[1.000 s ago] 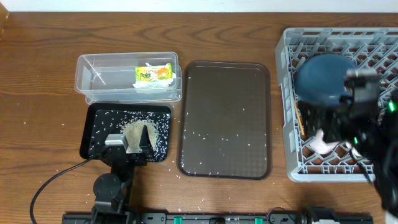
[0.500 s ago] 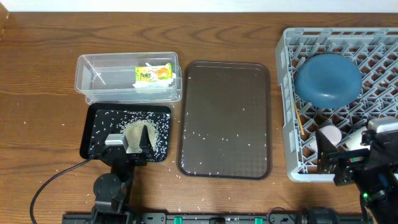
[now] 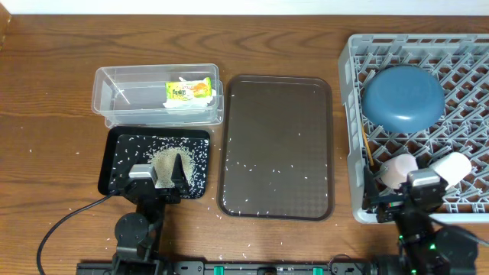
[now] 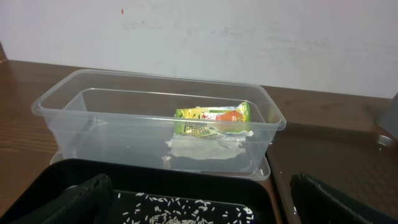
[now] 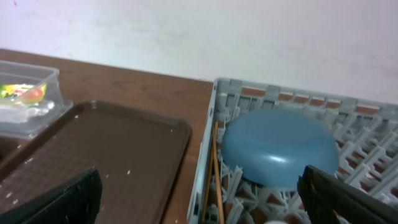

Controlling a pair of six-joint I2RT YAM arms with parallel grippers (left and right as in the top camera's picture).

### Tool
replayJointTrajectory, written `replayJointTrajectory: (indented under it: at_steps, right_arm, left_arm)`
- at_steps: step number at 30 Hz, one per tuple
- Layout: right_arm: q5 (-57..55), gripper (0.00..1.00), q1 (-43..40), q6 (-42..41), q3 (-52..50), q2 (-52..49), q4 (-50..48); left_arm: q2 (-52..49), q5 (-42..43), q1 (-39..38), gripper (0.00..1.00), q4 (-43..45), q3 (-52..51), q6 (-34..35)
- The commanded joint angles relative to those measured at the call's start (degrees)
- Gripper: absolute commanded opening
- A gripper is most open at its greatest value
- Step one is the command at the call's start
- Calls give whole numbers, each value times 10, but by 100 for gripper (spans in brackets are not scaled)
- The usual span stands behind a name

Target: Sort waste into correct bins and load items into the dishwasher rack

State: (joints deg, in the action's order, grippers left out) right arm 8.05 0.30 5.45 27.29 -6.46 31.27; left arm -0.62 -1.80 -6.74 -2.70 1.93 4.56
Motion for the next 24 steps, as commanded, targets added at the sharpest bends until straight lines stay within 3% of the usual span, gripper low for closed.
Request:
replayJointTrajectory:
  at_steps: [1, 9, 17, 24]
  right_arm:
    - [-1, 99, 5, 8, -58, 47, -24]
    - [-1, 99, 9, 8, -157, 62, -115]
    - [-1, 99, 9, 8, -266, 62, -272]
    - [-1, 99, 9, 8, -270, 62, -277]
  left_arm:
    - [4, -3, 5, 94, -11, -17, 4]
    - [4, -3, 5, 94, -11, -17, 4]
    - [4, -3, 5, 94, -11, -17, 4]
    - [4, -3, 5, 93, -11, -17, 4]
